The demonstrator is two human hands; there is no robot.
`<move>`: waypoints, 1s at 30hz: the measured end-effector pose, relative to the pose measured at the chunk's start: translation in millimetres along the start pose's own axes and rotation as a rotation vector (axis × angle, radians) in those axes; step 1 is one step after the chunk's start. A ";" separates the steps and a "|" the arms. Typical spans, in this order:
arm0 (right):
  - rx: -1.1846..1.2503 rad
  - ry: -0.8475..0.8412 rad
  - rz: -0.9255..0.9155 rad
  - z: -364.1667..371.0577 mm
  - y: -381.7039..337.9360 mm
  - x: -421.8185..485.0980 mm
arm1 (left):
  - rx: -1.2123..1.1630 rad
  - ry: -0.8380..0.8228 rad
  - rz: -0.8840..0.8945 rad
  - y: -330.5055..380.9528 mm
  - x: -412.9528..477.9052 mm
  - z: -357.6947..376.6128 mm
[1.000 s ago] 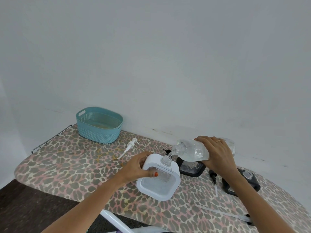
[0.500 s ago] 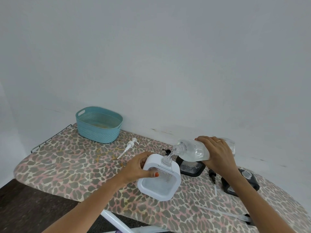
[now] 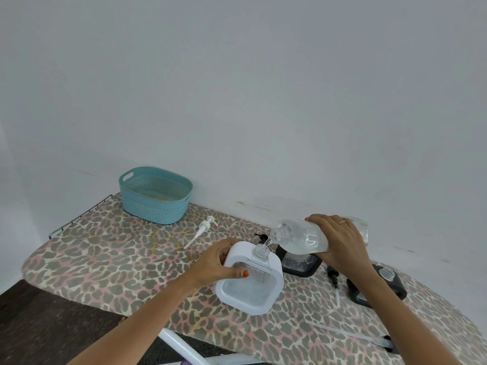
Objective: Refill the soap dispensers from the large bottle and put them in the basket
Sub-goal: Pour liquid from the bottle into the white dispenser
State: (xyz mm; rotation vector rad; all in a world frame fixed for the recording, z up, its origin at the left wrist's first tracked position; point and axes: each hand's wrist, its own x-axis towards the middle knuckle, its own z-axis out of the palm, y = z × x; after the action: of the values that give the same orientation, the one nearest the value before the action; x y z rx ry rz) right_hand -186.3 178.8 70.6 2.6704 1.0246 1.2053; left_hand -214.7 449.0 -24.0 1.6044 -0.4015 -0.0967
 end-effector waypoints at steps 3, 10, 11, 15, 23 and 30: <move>0.002 -0.002 0.001 0.5 -0.2 -0.4 | -0.022 -0.002 0.008 2.2 -1.3 0.9; 0.007 -0.002 -0.008 1.2 -0.1 -2.0 | -0.031 0.020 0.019 1.3 -2.0 2.8; 0.007 -0.002 -0.008 1.3 0.0 -2.3 | -0.034 0.021 0.017 1.0 -1.9 3.1; 0.014 -0.002 -0.006 2.1 -0.6 -2.3 | -0.045 0.013 0.027 2.7 -2.0 5.0; 0.020 -0.023 0.019 1.3 -5.9 -3.5 | -0.052 0.025 0.034 1.7 -1.0 5.8; 0.080 -0.053 0.093 2.8 -13.4 -7.3 | -0.063 0.032 0.033 1.8 0.1 7.0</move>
State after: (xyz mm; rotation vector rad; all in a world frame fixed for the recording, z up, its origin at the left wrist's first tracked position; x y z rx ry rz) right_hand -195.3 185.6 60.0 2.8244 0.9711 1.1242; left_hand -217.1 442.3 -22.9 1.5346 -0.3964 -0.0584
